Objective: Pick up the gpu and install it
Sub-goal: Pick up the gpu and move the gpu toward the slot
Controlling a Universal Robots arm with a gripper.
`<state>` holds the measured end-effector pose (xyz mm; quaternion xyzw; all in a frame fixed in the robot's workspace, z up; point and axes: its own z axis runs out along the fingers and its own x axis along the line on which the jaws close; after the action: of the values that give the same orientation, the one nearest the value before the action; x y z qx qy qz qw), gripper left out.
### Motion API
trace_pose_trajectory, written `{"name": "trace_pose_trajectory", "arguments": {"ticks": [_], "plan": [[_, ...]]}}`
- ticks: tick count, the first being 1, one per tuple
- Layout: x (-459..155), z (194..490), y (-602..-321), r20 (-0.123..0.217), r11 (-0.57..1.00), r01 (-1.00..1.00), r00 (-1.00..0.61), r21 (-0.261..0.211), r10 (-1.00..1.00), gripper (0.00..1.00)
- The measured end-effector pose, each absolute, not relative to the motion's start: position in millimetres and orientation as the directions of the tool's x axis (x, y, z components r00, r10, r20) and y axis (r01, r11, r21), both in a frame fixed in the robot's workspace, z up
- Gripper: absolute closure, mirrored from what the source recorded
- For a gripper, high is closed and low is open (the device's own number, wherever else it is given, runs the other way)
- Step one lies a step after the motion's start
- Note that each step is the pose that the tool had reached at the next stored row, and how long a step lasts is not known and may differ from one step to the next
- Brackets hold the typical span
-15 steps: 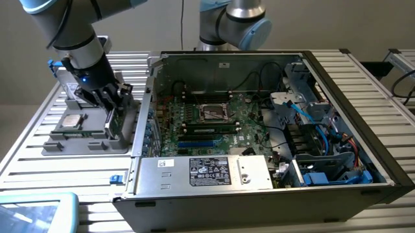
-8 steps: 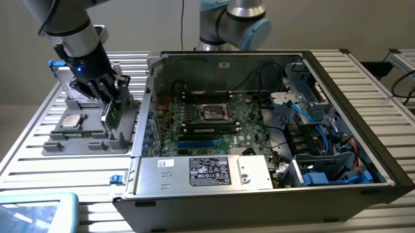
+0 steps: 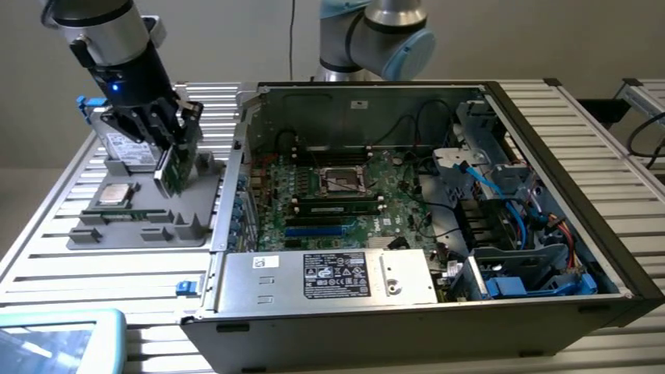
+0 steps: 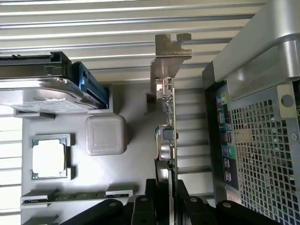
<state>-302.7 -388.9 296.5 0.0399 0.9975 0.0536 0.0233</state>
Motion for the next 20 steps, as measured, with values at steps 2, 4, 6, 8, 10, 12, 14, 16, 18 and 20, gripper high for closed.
{"name": "trace_pose_trajectory", "arguments": {"ticks": [2, 4, 6, 8, 10, 12, 14, 16, 18, 20], "plan": [[-302.7, 305.5, -389.1, -0.042, 0.991, 0.077, -0.996, 0.109, 0.082, 0.72], [-302.7, 314.8, -389.3, -0.042, 0.991, 0.077, -0.996, 0.109, 0.081, 0.72], [-302.7, 323.8, -389.5, -0.042, 0.991, 0.076, -0.996, 0.109, 0.081, 0.72], [-302.7, 333.0, -389.7, -0.042, 0.991, 0.076, -0.996, 0.109, 0.081, 0.72], [-302.6, 341.9, -390.2, -0.042, 0.991, 0.076, -0.996, 0.109, 0.081, 0.72], [-302.6, 351.0, -390.9, -0.042, 0.991, 0.076, -0.996, 0.109, 0.081, 0.72], [-301.6, 360.0, -391.5, -0.042, 0.991, 0.076, -0.996, 0.109, 0.081, 0.72], [-297.6, 369.4, -392.5, -0.04, 0.991, 0.076, -0.996, 0.109, 0.081, 0.72], [-292.7, 378.4, -393.3, -0.038, 0.991, 0.076, -0.996, 0.109, 0.081, 0.72], [-287.7, 387.4, -393.9, -0.035, 0.991, 0.077, -0.996, 0.108, 0.081, 0.72]]}}
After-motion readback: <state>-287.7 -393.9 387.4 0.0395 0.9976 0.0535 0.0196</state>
